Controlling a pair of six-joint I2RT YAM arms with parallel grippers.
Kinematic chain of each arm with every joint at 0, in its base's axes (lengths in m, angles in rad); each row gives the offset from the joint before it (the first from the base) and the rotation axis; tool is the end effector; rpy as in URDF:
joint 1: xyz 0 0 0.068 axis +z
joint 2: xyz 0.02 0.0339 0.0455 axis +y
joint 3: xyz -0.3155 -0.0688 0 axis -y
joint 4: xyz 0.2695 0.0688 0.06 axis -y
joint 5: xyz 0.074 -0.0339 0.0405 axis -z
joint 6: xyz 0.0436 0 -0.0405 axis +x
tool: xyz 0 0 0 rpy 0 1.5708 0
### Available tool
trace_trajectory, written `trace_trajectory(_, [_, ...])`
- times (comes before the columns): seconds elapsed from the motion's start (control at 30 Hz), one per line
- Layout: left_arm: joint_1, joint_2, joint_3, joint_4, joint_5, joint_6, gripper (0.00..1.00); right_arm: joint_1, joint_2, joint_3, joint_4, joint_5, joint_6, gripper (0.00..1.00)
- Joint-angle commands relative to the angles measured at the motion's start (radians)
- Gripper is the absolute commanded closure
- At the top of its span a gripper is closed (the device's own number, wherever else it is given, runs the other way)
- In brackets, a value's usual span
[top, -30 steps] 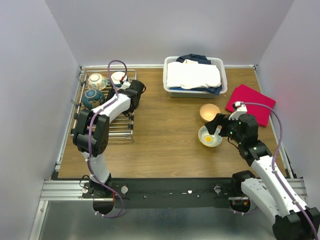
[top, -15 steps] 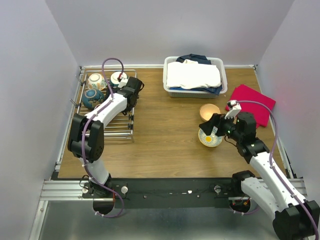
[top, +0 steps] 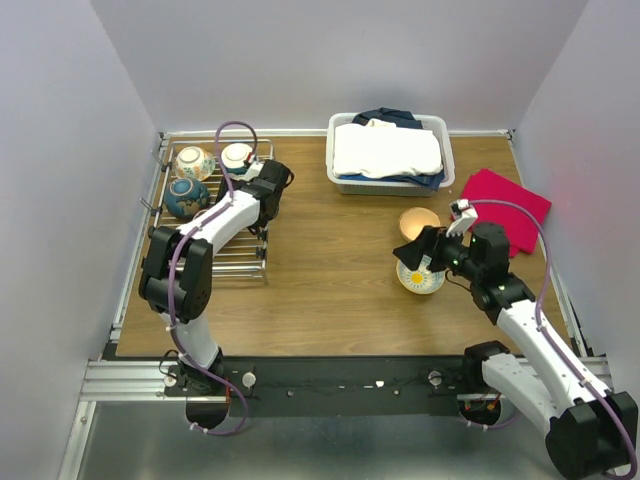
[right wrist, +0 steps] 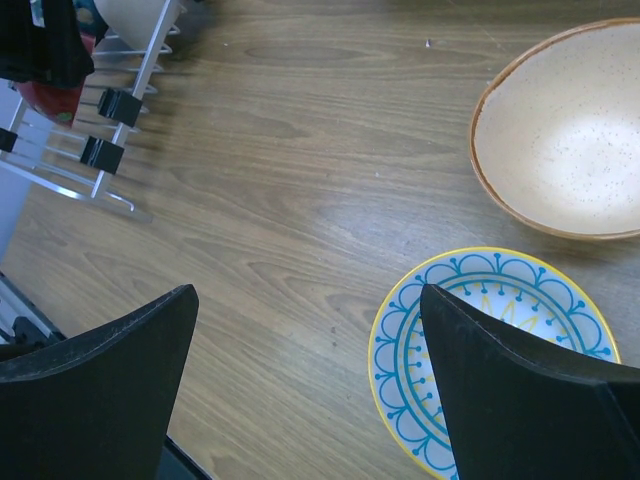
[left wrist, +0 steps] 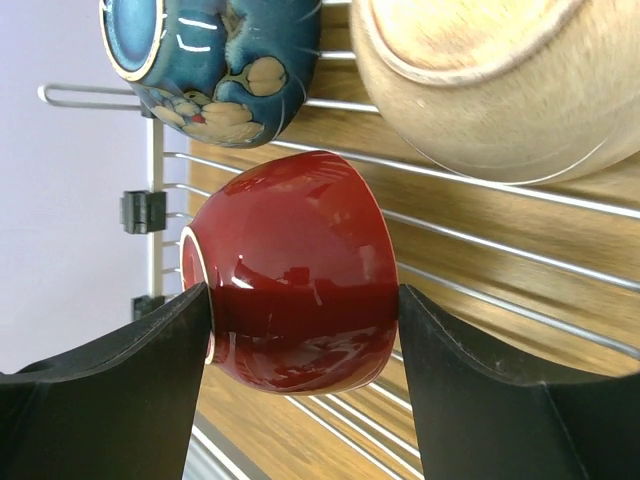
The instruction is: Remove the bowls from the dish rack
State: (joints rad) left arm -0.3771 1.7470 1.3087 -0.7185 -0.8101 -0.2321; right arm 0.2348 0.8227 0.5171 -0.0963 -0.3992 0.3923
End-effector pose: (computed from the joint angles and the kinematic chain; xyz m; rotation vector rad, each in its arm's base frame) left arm 0.3711 -0.1130 0.2688 -0.0416 2.4019 0.8279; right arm 0.1765 0.0596 0.2762 -0.1100 2.0240 0.7966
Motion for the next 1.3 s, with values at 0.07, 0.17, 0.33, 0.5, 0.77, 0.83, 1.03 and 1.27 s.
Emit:
trace_trajectory(0.07, [-0.029,0.092,-0.063,0.073,-0.107,0.05,0.6,0.008,-0.019,-0.046,0.009,-0.01,-0.007,0.0])
trace_trajectory(0.17, [-0.043,0.123,-0.075,0.071,-0.133,0.047,0.52,0.006,-0.025,-0.054,0.003,-0.003,-0.007,0.0])
trace_trajectory(0.33, [-0.054,0.181,-0.091,0.06,-0.173,0.024,0.39,0.008,-0.033,-0.06,-0.005,0.013,-0.018,0.0])
trace_trajectory(0.5, [-0.054,0.22,-0.095,0.068,-0.175,0.013,0.24,0.006,-0.039,-0.06,-0.013,0.017,-0.027,0.0])
trace_trajectory(0.77, [-0.054,0.227,-0.075,0.013,-0.164,-0.024,0.05,0.006,-0.05,-0.065,-0.022,0.025,-0.036,0.0])
trace_trajectory(0.83, [-0.054,0.232,-0.071,-0.007,-0.164,-0.03,0.01,0.006,-0.05,-0.068,-0.019,0.025,-0.038,0.0])
trace_trajectory(1.03, [-0.052,0.253,-0.062,-0.016,-0.158,-0.032,0.01,0.006,-0.05,-0.071,-0.013,0.023,-0.036,0.0])
trace_trajectory(1.27, [-0.042,0.315,-0.008,-0.079,-0.136,-0.076,0.01,0.006,-0.054,-0.069,-0.019,0.023,-0.04,0.0])
